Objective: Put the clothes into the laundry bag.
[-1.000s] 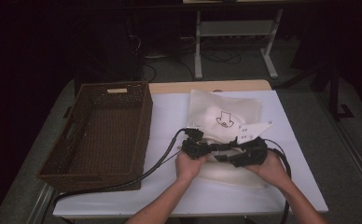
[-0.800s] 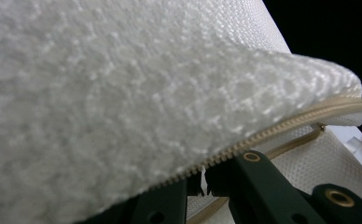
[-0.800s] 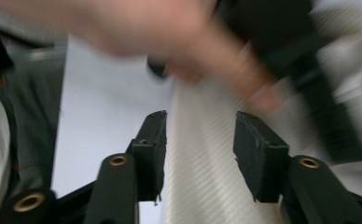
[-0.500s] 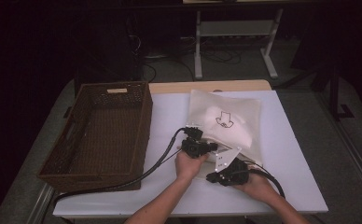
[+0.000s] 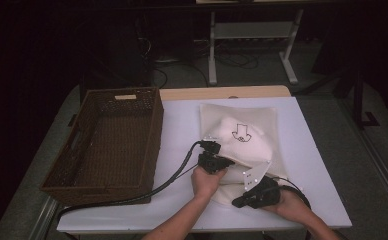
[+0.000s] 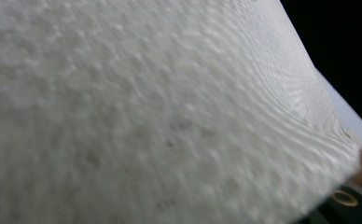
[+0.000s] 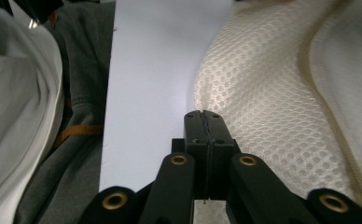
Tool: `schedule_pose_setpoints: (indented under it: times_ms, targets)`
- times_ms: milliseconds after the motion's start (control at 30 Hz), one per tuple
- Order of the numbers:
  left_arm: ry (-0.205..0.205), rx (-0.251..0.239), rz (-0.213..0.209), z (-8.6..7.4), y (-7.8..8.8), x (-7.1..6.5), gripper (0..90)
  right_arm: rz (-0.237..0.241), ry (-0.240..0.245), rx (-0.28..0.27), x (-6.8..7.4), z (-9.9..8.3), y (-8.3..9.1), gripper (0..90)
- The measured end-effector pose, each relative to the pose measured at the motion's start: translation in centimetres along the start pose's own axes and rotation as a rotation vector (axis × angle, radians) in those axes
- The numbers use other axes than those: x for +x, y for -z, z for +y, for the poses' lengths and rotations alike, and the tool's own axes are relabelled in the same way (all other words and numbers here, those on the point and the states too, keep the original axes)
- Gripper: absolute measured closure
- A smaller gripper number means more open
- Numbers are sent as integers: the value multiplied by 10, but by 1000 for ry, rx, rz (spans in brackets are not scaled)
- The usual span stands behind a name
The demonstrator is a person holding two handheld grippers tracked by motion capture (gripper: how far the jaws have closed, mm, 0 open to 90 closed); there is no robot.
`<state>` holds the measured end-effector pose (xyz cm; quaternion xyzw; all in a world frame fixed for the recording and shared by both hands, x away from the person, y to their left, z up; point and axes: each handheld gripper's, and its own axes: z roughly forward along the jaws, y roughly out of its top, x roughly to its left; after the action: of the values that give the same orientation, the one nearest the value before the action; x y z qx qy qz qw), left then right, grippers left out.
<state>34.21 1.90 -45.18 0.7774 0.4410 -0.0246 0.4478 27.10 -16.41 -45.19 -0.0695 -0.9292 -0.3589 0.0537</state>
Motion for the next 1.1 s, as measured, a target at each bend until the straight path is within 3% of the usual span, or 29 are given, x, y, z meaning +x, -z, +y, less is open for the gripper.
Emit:
schedule_pose_setpoints:
  times_ms: [100, 133, 200, 367, 433, 467, 567, 667, 733, 800, 867, 933, 1100]
  targets:
    - [-67, 26, 20, -3, 10, -5, 771, -39, 4, -49, 0, 8, 11, 777]
    - [-67, 26, 20, -3, 10, -5, 750, -39, 4, -49, 0, 8, 11, 777]
    - [-95, 39, 6, -6, 21, -10, 724, -100, -10, -121, -3, 18, 31, 718]
    - [-137, 56, 5, -8, 35, -16, 690, -193, -10, -173, -8, 25, 53, 639]
    - [-143, 52, -18, -9, 42, -17, 691, -221, -16, -191, -11, 26, 60, 627]
    - [-157, 50, -8, -11, 49, -18, 691, -277, -20, -202, -15, 27, 67, 594]
    - [-172, 43, 0, -13, 56, -18, 675, -341, -21, -202, -20, 28, 70, 580]
    - [-179, 34, 20, -16, 69, -15, 637, -387, -17, -155, -27, 29, 66, 632]
    - [-176, 22, 48, -20, 79, -10, 612, -397, -19, -132, -29, 29, 64, 668]
    - [-166, 18, 66, -24, 86, -5, 568, -384, -28, -92, -33, 27, 59, 805]
    - [-160, 11, 93, -27, 92, 0, 525, -368, -30, -72, -35, 25, 58, 859]
    - [-148, 7, 113, -30, 97, 4, 477, -330, -34, -66, -35, 22, 57, 876]
    - [-142, 16, 153, -41, 101, 12, 453, -269, -50, -47, -37, 13, 53, 879]
